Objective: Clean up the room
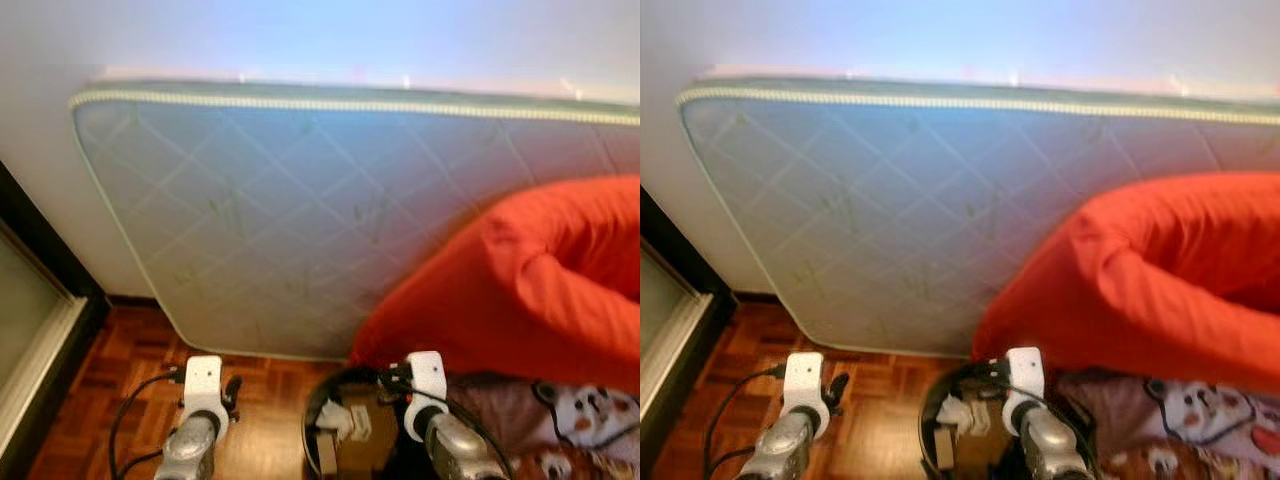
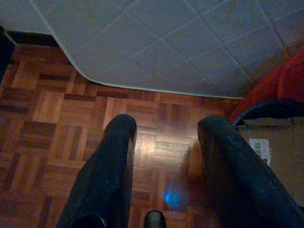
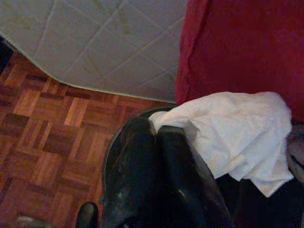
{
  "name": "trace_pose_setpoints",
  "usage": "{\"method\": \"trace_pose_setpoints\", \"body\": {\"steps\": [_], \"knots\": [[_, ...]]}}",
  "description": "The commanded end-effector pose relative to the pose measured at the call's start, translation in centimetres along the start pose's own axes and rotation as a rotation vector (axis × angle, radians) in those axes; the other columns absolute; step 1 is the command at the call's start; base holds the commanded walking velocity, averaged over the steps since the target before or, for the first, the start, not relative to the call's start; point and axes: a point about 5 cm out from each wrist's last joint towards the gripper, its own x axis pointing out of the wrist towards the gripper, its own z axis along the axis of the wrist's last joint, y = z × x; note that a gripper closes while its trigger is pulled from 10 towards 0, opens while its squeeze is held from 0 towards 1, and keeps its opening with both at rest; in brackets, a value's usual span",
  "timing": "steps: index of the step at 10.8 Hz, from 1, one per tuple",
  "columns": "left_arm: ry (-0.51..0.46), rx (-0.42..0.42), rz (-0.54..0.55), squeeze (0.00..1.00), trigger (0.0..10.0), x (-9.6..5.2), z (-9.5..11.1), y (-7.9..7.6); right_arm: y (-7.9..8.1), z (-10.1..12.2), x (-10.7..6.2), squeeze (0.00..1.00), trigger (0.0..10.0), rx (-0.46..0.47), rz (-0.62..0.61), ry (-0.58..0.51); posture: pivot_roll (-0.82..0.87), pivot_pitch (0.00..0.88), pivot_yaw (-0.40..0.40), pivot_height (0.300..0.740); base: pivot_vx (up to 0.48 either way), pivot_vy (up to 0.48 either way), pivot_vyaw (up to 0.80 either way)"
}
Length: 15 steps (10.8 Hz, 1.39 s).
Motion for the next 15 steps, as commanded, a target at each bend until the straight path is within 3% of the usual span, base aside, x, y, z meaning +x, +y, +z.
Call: {"method": "trace_pose_setpoints", "body": {"steps": [1, 5, 7, 10, 13, 15], "knots": [[-0.001, -0.002, -0.004, 0.00, 10.0, -0.1, -0.3, -0.1, 0.2, 0.1, 0.0, 0.00, 10.0, -0.024, 0.015, 0.003, 0.20, 0.117, -0.066, 0.668, 0.000, 0.000, 0.00], [-0.036, -0.011, -0.011, 0.00, 10.0, 0.1, 0.5, -0.7, 0.4, 0.4, 0.3, 0.00, 10.0, -0.058, 0.012, 0.018, 0.20, 0.154, -0.082, 0.668, 0.000, 0.000, 0.00], [-0.066, -0.026, -0.007, 0.00, 10.0, 0.3, 1.2, -0.8, 0.4, 0.4, 0.3, 0.00, 10.0, -0.083, 0.023, 0.019, 0.21, 0.173, -0.092, 0.629, 0.000, 0.000, 0.00], [-0.132, -0.052, 0.006, 0.00, 10.0, 0.6, 2.6, -0.8, -0.2, 1.3, 0.4, 0.00, 10.0, -0.105, -0.019, 0.006, 0.22, 0.205, -0.106, 0.629, 0.000, 0.000, 0.00], [-0.253, -0.086, 0.028, 0.00, 10.0, 1.1, 5.4, -0.5, 0.3, 4.5, 1.3, 0.00, 10.0, -0.129, 0.025, -0.064, 0.23, 0.251, -0.120, 0.629, 0.000, 0.000, 0.00], [-0.339, -0.101, 0.038, 0.00, 10.0, 1.3, 7.6, -0.5, 2.0, 7.5, 2.2, 0.00, 10.0, -0.191, 0.109, -0.125, 0.26, 0.309, -0.140, 0.629, 0.000, 0.000, 0.00]]}}
